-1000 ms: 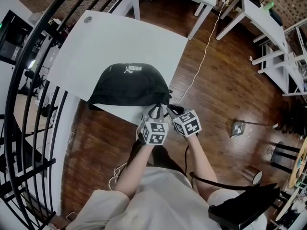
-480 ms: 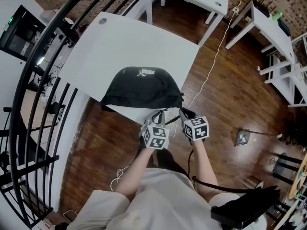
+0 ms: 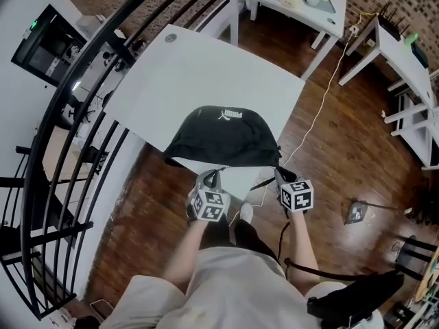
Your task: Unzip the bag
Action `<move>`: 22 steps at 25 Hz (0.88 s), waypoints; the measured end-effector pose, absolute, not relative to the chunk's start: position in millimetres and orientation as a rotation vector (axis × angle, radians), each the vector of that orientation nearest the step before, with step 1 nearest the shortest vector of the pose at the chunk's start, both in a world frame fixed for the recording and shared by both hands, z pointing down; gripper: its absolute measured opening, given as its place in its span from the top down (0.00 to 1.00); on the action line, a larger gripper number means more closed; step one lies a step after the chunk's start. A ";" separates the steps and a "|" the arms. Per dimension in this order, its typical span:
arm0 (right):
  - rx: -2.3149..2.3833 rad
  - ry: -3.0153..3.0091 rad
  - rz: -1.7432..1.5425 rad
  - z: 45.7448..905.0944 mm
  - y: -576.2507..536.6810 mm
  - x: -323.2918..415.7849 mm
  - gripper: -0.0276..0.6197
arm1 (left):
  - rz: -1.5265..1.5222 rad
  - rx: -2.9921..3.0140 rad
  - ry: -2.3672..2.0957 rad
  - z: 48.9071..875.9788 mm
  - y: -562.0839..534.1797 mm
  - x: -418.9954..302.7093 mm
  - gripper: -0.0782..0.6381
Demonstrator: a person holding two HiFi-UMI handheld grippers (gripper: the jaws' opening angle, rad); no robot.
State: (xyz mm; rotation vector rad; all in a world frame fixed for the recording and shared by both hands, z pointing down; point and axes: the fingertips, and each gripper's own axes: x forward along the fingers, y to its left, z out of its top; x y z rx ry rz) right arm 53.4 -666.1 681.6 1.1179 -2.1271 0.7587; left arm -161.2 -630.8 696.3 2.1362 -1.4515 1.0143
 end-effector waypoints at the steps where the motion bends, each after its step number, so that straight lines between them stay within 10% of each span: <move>1: 1.124 -2.123 0.758 683.0 -666.4 54.2 0.91 | 1.025 2.111 -1.476 699.1 -630.8 -176.3 0.86; 12: 1.253 -2.044 0.741 693.4 -682.0 69.3 0.91 | 1.109 1.854 -1.752 703.0 -648.6 -354.8 0.86; 22: 1.362 -1.980 0.646 699.9 -673.2 67.3 0.90 | 0.998 1.923 -1.722 696.6 -617.6 -351.2 0.85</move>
